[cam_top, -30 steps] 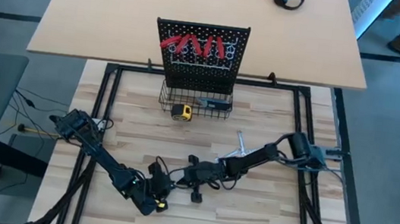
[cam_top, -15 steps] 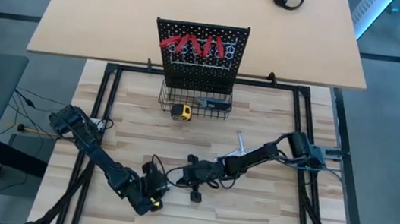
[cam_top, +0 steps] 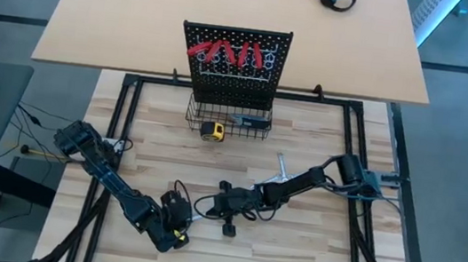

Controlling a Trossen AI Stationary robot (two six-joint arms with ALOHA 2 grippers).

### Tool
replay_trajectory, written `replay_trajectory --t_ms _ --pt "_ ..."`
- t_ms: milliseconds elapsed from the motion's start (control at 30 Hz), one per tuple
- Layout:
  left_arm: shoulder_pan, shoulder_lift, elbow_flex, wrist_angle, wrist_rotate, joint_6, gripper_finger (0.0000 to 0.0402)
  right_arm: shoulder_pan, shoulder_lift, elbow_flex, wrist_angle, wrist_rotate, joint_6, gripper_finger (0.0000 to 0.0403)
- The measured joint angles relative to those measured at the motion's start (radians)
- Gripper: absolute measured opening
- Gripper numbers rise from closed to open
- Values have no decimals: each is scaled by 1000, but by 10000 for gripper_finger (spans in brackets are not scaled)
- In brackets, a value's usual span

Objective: Hang tools onto peg board
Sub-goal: Hang the wrench into the pegboard

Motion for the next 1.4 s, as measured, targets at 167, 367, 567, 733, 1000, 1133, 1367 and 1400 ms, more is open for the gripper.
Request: replay_trajectory --t_ms 167,367,567,733,1000,1133,1367,1400 --pt "-2 0 0 5 0 19 18 0 0 0 3 0 0 8" --pt "-14 2 -2 6 -24 27 15 1 -50 -5 -42 2 -5 37" --pt "-48 4 -5 4 -81 30 15 39 -192 -35 -194 70 -182 89" --pt "-97 -8 -6 8 -204 47 14 114 -311 -157 -144 221 -225 87" --pt "-150 -106 -9 -68 -698 -6 14 161 -353 -311 29 346 -169 77" --pt "-98 -162 14 -59 -811 99 14 182 -359 -317 30 347 -96 77" --pt "62 -236 84 -58 -1028 340 14 260 -359 -317 33 346 -60 77" --pt "89 -249 84 -73 -1036 340 14 266 -359 -317 33 349 -60 77"
